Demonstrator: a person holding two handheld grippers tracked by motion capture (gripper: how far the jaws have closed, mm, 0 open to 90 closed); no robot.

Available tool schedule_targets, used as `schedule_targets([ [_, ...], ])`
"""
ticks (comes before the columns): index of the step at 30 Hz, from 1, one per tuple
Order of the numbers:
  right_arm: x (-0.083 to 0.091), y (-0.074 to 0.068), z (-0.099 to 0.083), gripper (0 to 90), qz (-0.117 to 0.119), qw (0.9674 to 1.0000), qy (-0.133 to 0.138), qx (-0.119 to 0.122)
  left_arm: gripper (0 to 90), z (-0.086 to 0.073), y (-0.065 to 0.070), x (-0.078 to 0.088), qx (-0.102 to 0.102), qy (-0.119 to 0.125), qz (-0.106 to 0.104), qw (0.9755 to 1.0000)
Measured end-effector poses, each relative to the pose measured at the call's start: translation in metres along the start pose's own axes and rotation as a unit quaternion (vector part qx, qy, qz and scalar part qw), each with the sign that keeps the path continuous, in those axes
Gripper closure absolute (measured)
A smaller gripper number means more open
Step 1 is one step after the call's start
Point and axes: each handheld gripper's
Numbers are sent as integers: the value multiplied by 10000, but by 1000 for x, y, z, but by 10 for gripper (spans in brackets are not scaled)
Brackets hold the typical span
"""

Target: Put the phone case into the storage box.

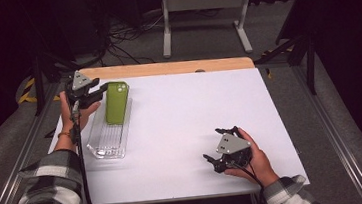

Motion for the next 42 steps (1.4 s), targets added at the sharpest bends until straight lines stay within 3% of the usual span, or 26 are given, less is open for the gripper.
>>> schedule_targets([
  [10,1,3,1,129,-55,9998,160,-140,595,0,5,13,-59,95,-23,9999],
  [19,4,3,2,129,-101,9996,243,-127,594,0,8,22,-30,255,-56,9997],
  [27,8,7,2,128,-174,9986,410,-296,568,1,15,24,-124,290,-139,9994],
  [35,9,6,3,128,-198,9985,429,-279,506,2,21,27,-191,346,-107,9992],
  [42,11,6,3,128,-230,9981,476,-300,415,-3,24,26,-57,362,-41,9993],
])
Point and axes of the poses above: each handheld gripper's, and its own axes: x roughly backward along the jaws, z roughly out of its top, y roughly to its right, and after that the axes turned 4 degrees about z, right-handed
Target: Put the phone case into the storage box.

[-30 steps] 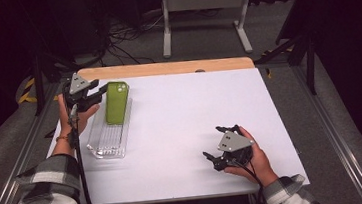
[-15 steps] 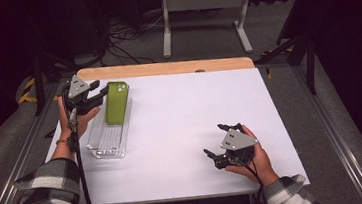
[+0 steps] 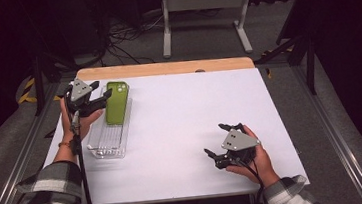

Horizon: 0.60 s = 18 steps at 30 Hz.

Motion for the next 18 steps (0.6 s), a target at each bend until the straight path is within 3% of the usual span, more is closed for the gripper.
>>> schedule_targets([
  [18,1,-1,0,127,-29,10000,-1,31,124,-2,4,2,227,80,47,9997],
])
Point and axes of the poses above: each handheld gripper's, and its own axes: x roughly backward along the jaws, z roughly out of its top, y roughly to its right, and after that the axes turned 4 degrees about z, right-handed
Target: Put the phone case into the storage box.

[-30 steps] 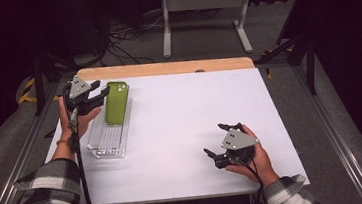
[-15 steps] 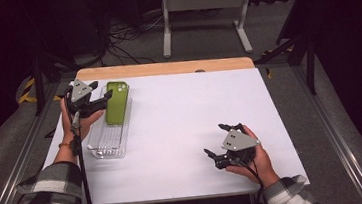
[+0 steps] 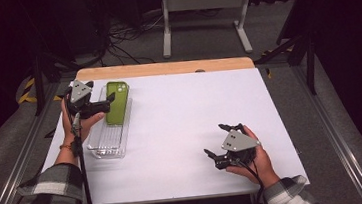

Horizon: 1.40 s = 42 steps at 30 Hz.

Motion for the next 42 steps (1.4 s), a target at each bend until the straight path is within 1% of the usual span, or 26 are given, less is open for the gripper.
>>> schedule_targets([
  [1,0,0,0,127,-4,10000,4,-1,112,0,0,0,37,22,-26,10000],
  [4,0,1,0,127,-9,10000,12,-13,102,0,2,1,3,24,-17,10000],
  [5,1,1,0,127,-16,10000,15,-21,76,0,2,2,-18,30,-57,10000],
  [6,1,1,0,127,-11,10000,19,-30,69,0,3,3,-7,48,-65,10000],
  [12,1,1,0,127,-10,10000,38,-59,64,1,6,9,19,199,-138,9997],
  [15,1,1,0,127,-16,10000,40,-88,62,2,7,12,-19,221,-144,9996],
  [17,1,1,0,127,-21,9999,53,-94,61,2,10,14,-2,261,-184,9995],
  [19,1,1,0,127,-24,9999,57,-99,61,3,11,16,-24,300,-176,9994],
  [21,1,1,0,127,-21,9999,62,-85,61,3,13,18,34,366,-199,9991],
  [26,2,1,0,127,-26,9999,59,-98,61,5,17,23,-65,435,-145,9989],
  [28,2,1,0,128,-28,9999,72,-92,61,6,19,25,-48,481,-143,9987],
  [32,2,1,1,128,-46,9999,76,-70,60,8,21,31,-76,539,-157,9984],
  [36,3,1,1,128,-52,9999,100,-109,59,10,23,36,-106,544,-147,9984],
  [39,3,0,2,129,-60,9999,107,-87,62,8,26,43,-64,674,-164,9976],
  [40,3,-1,2,129,-69,9999,109,-84,63,8,27,44,-31,684,-182,9975],
  [42,3,-1,2,129,-62,9999,108,-92,63,7,28,46,-61,684,-182,9975],
])
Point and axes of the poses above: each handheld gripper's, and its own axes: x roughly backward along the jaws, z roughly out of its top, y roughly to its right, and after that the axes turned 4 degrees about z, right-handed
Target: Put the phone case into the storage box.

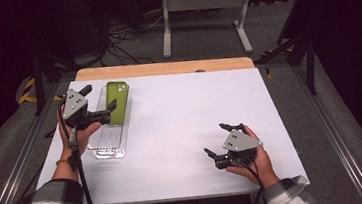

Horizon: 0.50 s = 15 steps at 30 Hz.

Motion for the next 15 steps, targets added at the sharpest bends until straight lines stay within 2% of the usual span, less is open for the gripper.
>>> schedule_targets([
  [6,0,0,0,129,-13,10000,15,-53,62,0,8,10,-125,100,-56,9999],
  [14,-1,0,0,129,-5,10000,16,-35,62,-1,16,16,-97,208,-110,9997],
  [15,-1,-1,0,129,0,10000,15,-18,62,0,17,17,-163,211,-109,9996],
])
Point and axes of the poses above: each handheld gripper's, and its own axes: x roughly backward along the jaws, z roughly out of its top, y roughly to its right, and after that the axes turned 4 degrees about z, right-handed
